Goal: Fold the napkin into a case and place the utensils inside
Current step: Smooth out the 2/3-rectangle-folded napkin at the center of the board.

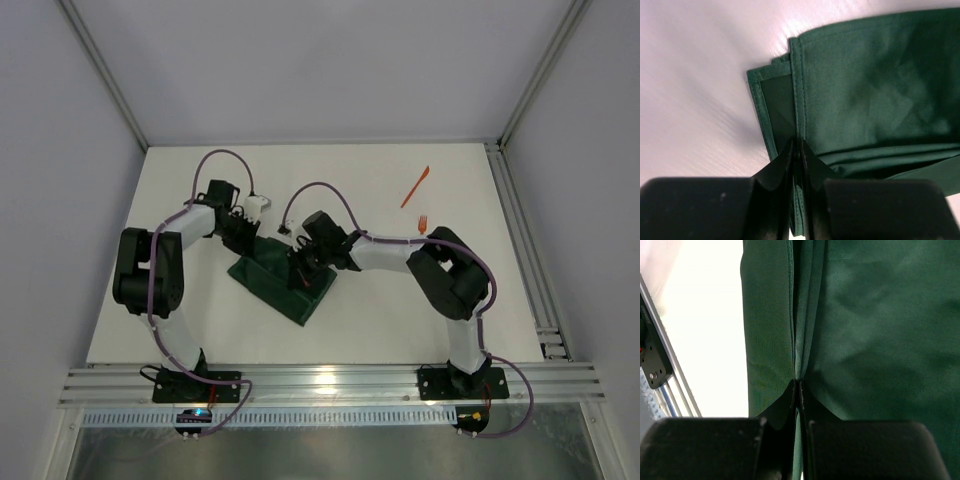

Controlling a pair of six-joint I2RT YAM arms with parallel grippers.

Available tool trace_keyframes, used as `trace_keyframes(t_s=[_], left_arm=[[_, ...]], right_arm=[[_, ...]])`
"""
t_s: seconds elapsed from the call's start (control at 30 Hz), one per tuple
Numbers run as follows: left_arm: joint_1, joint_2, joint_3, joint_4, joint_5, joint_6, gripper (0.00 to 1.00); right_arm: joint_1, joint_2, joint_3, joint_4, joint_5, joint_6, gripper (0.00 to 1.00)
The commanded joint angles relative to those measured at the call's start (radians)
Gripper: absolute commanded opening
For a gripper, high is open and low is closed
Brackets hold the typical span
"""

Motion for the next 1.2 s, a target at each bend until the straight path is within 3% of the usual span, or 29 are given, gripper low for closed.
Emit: trace_keyframes(t_s=[0.0, 0.2, 0.4, 0.53, 0.7, 0.8, 1.17], left_arm=[[0.004, -0.006, -0.030, 0.027, -0.023, 0.028, 0.09], [0.004, -0.038, -0.062, 0.031, -0.021, 0.040, 0.09], [0.013, -0.121, -0.051, 0.036, -0.043, 0.036, 0.31], [0.040, -0.199, -0.021, 0.030, -0.052, 0.019, 0.36], [0.037, -0.313, -0.043, 0.013, 0.023, -0.006, 0.23], [-0.018, -0.331, -0.073, -0.021, 0.034, 0.022, 0.19], [-0.059, -0.172, -0.110, -0.058, 0.029, 0.049, 0.12]], right_arm=[[-0.024, -0.014, 0.039, -0.026, 0.019, -0.014, 0.04], [-0.030, 0.040, 0.063, -0.040, 0.017, -0.021, 0.04], [-0.030, 0.070, 0.068, -0.045, 0.009, -0.032, 0.04], [-0.030, 0.074, 0.065, -0.049, 0.008, -0.040, 0.04], [-0.030, 0.080, 0.073, -0.046, 0.006, -0.043, 0.04], [-0.030, 0.080, 0.074, -0.042, 0.000, -0.040, 0.04], [-0.030, 0.069, 0.079, -0.045, -0.009, -0.058, 0.04]])
